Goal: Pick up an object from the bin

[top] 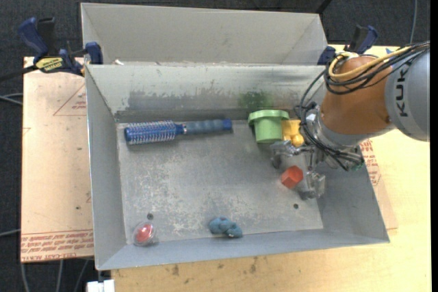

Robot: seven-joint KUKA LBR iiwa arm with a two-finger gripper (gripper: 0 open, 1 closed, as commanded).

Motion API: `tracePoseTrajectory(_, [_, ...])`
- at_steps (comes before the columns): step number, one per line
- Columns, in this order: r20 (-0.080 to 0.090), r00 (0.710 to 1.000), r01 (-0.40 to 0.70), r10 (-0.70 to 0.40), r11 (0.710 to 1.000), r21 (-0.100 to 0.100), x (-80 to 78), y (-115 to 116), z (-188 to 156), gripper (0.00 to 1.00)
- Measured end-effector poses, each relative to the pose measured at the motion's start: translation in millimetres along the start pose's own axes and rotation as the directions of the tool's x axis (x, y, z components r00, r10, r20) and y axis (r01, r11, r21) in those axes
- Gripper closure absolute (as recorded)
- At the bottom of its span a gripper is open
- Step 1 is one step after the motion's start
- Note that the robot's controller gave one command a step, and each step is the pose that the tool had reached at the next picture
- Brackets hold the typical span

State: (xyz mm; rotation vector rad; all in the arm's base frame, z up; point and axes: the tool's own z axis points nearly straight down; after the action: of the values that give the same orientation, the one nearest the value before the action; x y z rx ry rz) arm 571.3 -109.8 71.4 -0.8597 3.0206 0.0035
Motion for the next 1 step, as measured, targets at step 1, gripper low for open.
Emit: tracePoseTrajectory(1, [0.0,1.0,-0.001,0.001,1.0,0.001,0.3,-0.9,-0.4,1.0])
